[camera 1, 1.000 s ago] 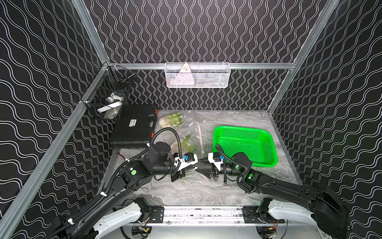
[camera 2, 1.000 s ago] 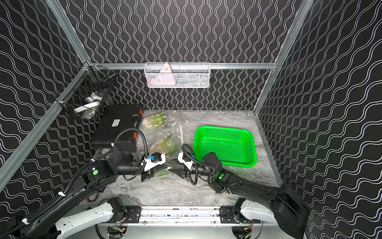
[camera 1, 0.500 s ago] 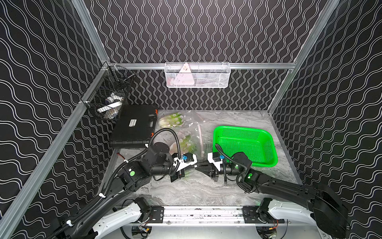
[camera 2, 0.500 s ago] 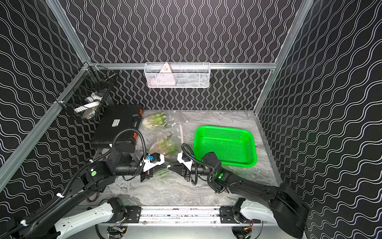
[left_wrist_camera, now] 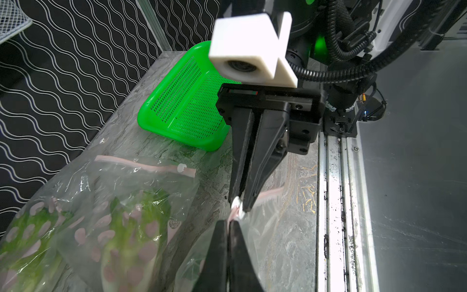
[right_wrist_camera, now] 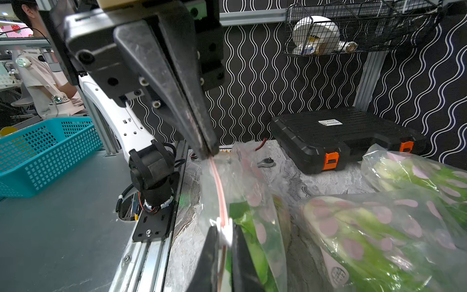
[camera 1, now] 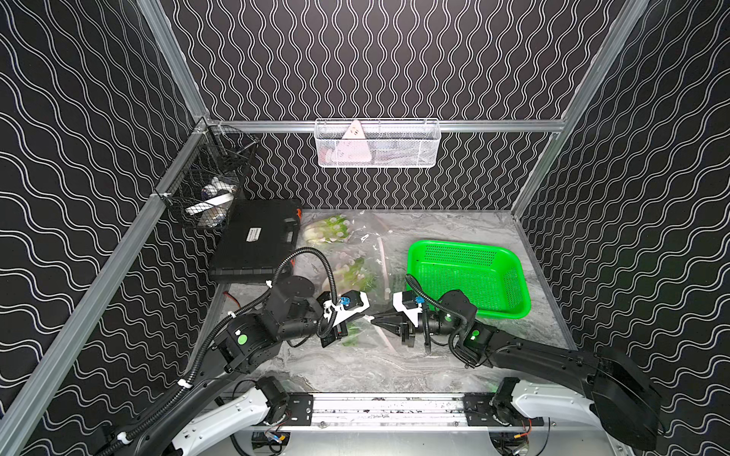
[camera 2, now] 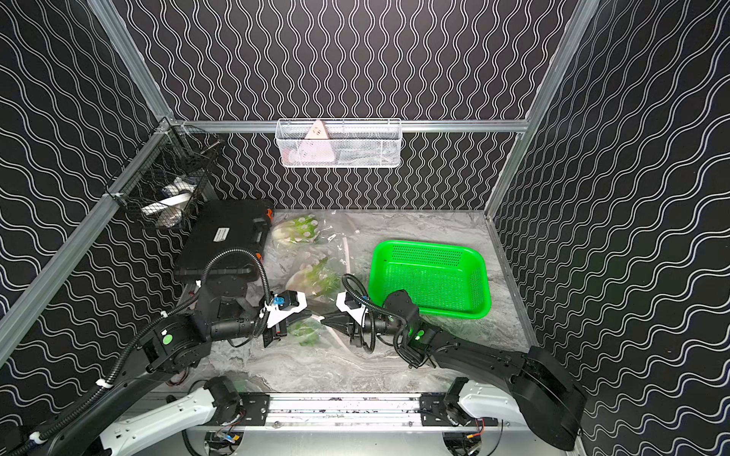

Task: Open the zip-top bag and take out the chinese cabbages
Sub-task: Unzip the zipper on the zipper food storage bag.

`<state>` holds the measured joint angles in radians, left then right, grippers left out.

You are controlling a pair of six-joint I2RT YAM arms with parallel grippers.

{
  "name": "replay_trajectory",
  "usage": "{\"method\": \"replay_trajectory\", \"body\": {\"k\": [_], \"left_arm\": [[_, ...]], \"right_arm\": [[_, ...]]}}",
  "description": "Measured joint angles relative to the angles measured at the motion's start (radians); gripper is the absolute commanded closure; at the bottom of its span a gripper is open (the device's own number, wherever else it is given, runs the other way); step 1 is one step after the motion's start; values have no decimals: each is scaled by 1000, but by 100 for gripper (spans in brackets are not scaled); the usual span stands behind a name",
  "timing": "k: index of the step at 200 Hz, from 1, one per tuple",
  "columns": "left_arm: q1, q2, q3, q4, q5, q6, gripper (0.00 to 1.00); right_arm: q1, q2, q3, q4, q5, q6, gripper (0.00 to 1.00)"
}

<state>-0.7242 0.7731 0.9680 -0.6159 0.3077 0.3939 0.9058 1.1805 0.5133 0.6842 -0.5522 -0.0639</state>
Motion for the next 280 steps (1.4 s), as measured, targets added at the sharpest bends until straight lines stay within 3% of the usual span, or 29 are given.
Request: {"method": "replay_trajectory", "body": {"k": [101,280], "left_arm": [[-1,-38,35,-7,-179,2,100],[-1,-98,56,-43,-295,23,100]], "right_arm": [[-1,-106,-130,-60,58,-30,100],[-1,-198,-261,-80,203,-3,100]]}}
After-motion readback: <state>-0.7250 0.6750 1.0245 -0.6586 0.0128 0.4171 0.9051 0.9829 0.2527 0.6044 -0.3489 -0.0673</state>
